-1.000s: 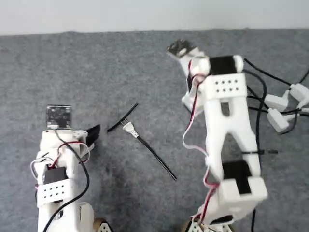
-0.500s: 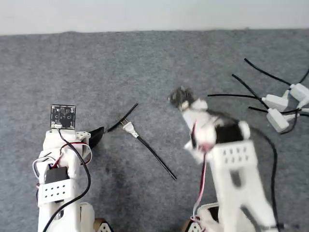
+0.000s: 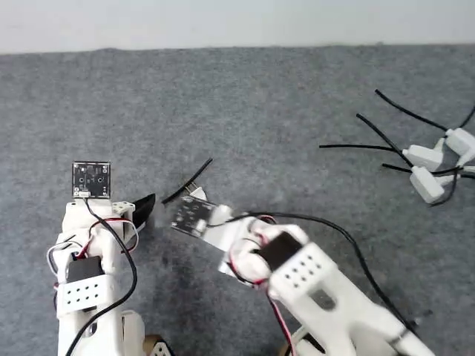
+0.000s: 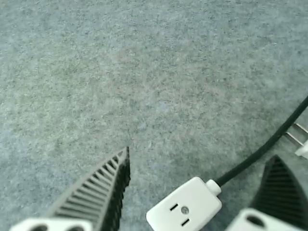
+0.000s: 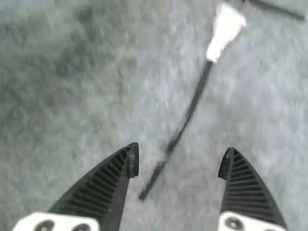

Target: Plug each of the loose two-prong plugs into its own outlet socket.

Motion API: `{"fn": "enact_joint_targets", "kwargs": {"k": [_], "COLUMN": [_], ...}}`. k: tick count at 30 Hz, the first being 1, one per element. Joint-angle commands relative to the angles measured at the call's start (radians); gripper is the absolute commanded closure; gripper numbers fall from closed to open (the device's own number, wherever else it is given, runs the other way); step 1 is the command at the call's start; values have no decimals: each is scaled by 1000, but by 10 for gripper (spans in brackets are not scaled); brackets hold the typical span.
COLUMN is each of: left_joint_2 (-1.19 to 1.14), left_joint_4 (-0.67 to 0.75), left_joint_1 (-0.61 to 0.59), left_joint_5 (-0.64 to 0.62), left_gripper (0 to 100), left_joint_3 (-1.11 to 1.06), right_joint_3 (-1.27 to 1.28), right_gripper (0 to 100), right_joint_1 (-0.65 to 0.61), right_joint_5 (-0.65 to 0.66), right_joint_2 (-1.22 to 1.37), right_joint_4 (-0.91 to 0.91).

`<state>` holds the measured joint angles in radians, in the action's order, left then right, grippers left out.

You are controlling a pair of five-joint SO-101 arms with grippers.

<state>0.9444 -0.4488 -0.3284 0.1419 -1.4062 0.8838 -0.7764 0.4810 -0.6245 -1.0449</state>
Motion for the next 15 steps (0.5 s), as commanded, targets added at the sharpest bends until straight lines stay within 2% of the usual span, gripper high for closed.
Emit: {"fn": "enact_joint_targets", "kwargs": {"k": [1,4,8,15], "left_joint_2": [15,15,12,14], "left_joint_4": [14,15,17,17], "left_joint_1": [-6,-25,-94,-103], "left_joint_5": [-14,-20,-100,-106], "left_gripper": [592,592,592,592], "left_joint_3": [25,27,53,53], "right_joint_3": [-150,-241,-374,-684], "right_gripper": [739,739,739,739], "right_joint_1": [-35,-38,-42,-44], "right_joint_5": [-14,-14,-14,-14], "right_joint_2": [186,380,619,937], "right_joint_4": [82,163,236,239]}}
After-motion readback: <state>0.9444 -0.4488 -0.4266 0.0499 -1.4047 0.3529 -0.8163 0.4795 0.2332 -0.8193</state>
